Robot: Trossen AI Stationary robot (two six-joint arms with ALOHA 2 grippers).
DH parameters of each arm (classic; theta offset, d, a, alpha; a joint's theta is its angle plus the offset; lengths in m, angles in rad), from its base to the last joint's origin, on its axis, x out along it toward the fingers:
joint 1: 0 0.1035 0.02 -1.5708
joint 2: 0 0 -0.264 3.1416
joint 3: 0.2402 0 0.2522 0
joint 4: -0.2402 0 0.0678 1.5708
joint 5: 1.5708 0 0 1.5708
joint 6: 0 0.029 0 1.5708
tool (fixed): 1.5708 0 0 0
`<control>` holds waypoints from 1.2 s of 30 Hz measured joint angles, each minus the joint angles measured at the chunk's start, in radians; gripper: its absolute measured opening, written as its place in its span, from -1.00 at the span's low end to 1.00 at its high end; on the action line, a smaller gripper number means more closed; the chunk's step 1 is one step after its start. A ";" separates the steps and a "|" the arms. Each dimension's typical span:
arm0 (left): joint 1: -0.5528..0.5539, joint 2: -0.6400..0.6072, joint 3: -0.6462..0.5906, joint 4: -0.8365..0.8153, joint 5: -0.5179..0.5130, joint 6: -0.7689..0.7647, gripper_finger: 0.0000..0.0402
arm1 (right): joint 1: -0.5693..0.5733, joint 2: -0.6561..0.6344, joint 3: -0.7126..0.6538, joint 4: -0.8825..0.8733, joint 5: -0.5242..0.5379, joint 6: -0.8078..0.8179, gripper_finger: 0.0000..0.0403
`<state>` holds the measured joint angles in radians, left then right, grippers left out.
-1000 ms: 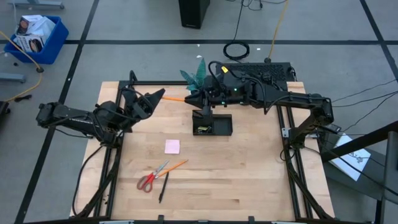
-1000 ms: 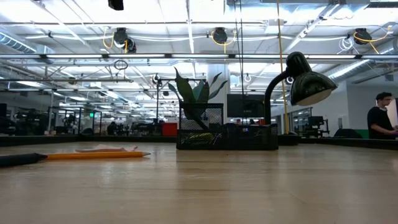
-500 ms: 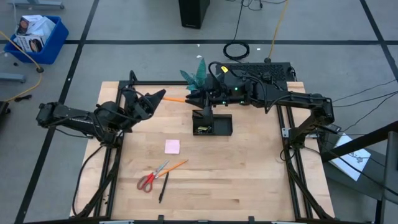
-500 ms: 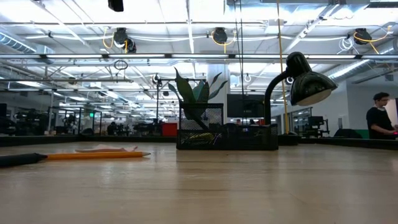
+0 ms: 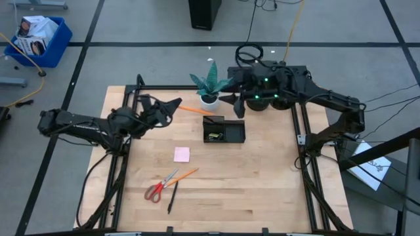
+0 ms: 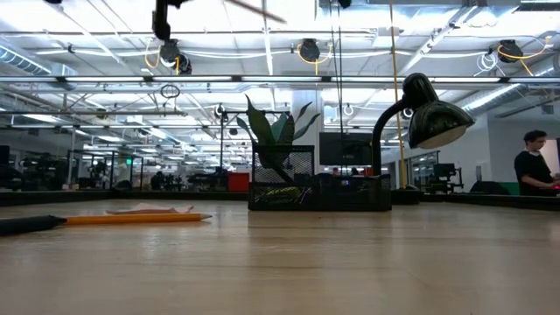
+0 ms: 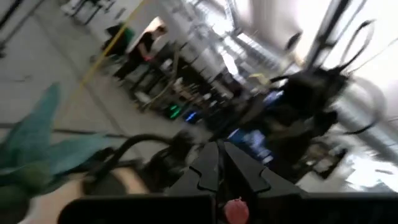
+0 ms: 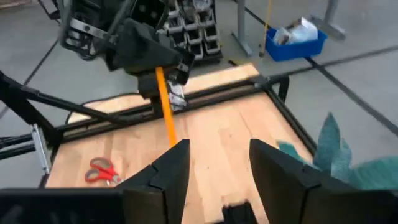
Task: Pick and place office supplies into organizer
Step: Put the orange pencil into the black desk organizer
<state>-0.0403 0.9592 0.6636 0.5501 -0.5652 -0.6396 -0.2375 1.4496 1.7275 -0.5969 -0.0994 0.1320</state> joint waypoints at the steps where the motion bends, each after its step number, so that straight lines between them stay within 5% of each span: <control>1: 0.009 0.000 0.000 -0.031 0.001 -0.009 -0.94 | 0.000 -0.006 0.000 -0.013 0.000 0.008 -0.19; 17: 0.252 0.047 -0.001 -0.268 0.124 -0.097 -0.95 | 0.003 -0.065 -0.006 -0.214 0.104 0.024 -0.20; 36: 0.319 0.389 0.207 -0.302 0.340 -0.039 -0.92 | 0.004 -0.152 -0.311 -0.016 0.097 0.241 -0.23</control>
<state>0.2788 1.3483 0.8701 0.2478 -0.2247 -0.6782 -0.2333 1.2975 1.4170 -0.6133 -0.0025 0.3727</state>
